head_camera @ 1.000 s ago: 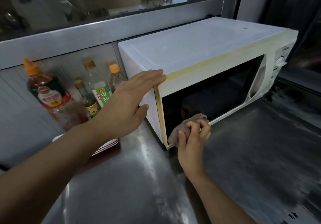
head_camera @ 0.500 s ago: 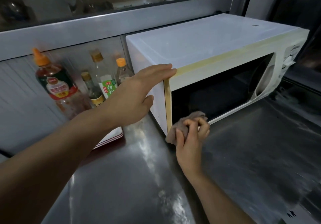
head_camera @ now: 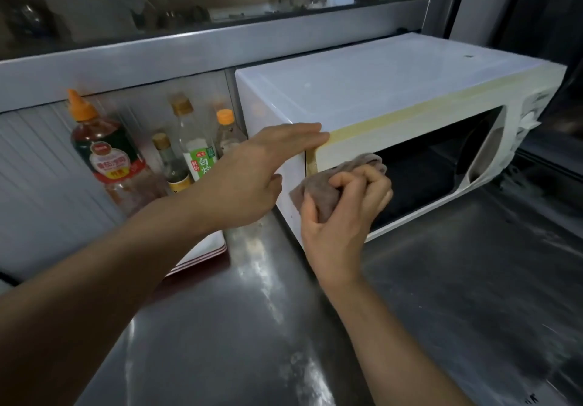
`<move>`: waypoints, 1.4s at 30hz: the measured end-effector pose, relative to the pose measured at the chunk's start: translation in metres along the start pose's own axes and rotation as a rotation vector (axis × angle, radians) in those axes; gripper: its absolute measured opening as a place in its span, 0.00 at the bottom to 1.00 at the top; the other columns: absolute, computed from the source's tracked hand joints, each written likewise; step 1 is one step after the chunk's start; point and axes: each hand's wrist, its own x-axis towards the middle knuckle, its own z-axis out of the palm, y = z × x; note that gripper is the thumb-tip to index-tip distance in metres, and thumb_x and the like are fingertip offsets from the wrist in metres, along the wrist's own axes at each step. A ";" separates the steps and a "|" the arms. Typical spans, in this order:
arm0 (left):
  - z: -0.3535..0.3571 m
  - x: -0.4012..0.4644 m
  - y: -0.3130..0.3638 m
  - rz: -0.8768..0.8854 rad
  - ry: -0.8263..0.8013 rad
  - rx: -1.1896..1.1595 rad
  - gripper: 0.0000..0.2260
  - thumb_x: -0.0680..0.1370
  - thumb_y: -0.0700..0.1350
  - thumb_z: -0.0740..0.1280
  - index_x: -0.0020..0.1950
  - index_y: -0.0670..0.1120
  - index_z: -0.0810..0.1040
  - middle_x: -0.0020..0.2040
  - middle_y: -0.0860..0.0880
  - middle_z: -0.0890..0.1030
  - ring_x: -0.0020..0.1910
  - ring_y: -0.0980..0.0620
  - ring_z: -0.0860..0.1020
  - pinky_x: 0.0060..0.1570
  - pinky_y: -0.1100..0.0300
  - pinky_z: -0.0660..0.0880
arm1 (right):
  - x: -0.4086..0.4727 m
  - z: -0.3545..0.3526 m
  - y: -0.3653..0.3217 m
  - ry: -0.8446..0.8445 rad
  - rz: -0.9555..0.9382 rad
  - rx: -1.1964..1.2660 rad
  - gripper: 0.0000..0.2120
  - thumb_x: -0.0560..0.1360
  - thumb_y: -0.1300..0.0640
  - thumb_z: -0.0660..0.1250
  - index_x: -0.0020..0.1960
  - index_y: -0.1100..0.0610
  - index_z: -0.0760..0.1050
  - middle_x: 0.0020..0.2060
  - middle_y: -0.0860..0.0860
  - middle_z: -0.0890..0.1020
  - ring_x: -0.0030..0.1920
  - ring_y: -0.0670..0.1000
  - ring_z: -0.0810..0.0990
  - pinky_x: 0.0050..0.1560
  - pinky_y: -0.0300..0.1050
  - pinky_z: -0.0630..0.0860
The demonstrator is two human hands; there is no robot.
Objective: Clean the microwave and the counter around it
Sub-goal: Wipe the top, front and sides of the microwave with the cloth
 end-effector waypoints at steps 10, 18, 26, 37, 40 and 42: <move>0.009 -0.002 0.004 -0.026 0.072 -0.077 0.35 0.70 0.26 0.59 0.73 0.52 0.65 0.73 0.55 0.64 0.73 0.56 0.60 0.72 0.58 0.57 | -0.085 -0.002 0.064 -0.309 0.170 -0.160 0.12 0.65 0.68 0.74 0.41 0.62 0.71 0.51 0.61 0.70 0.53 0.56 0.68 0.47 0.49 0.78; 0.005 0.010 0.025 -0.047 0.189 0.007 0.18 0.73 0.42 0.60 0.62 0.44 0.77 0.62 0.49 0.77 0.64 0.50 0.71 0.64 0.61 0.64 | -0.004 -0.012 0.009 -0.071 -0.002 0.030 0.09 0.71 0.61 0.68 0.50 0.63 0.74 0.56 0.56 0.69 0.58 0.47 0.64 0.61 0.28 0.60; 0.028 0.043 0.041 -0.055 0.343 0.067 0.11 0.74 0.40 0.60 0.52 0.44 0.79 0.52 0.49 0.79 0.52 0.45 0.74 0.53 0.49 0.69 | 0.065 -0.041 0.074 -0.029 0.090 0.032 0.09 0.73 0.63 0.65 0.52 0.65 0.74 0.57 0.56 0.67 0.60 0.55 0.68 0.66 0.39 0.61; 0.027 0.051 0.041 -0.020 0.326 0.091 0.11 0.74 0.43 0.59 0.51 0.44 0.79 0.48 0.50 0.78 0.47 0.48 0.73 0.48 0.52 0.68 | 0.053 -0.039 0.058 -0.017 0.041 0.047 0.11 0.74 0.62 0.63 0.55 0.65 0.73 0.61 0.58 0.67 0.62 0.52 0.69 0.66 0.36 0.63; 0.027 0.046 0.037 -0.007 0.322 0.106 0.16 0.77 0.46 0.57 0.59 0.44 0.79 0.53 0.51 0.77 0.51 0.49 0.73 0.50 0.51 0.69 | 0.075 -0.046 0.078 -0.014 0.054 0.035 0.11 0.71 0.70 0.64 0.54 0.66 0.73 0.60 0.59 0.68 0.62 0.56 0.70 0.66 0.38 0.64; 0.029 0.047 0.035 0.009 0.331 0.108 0.16 0.78 0.46 0.56 0.56 0.43 0.80 0.53 0.51 0.77 0.51 0.47 0.73 0.51 0.49 0.69 | 0.104 -0.055 0.096 0.038 0.127 -0.011 0.12 0.70 0.73 0.62 0.53 0.68 0.71 0.61 0.60 0.68 0.64 0.56 0.68 0.66 0.34 0.61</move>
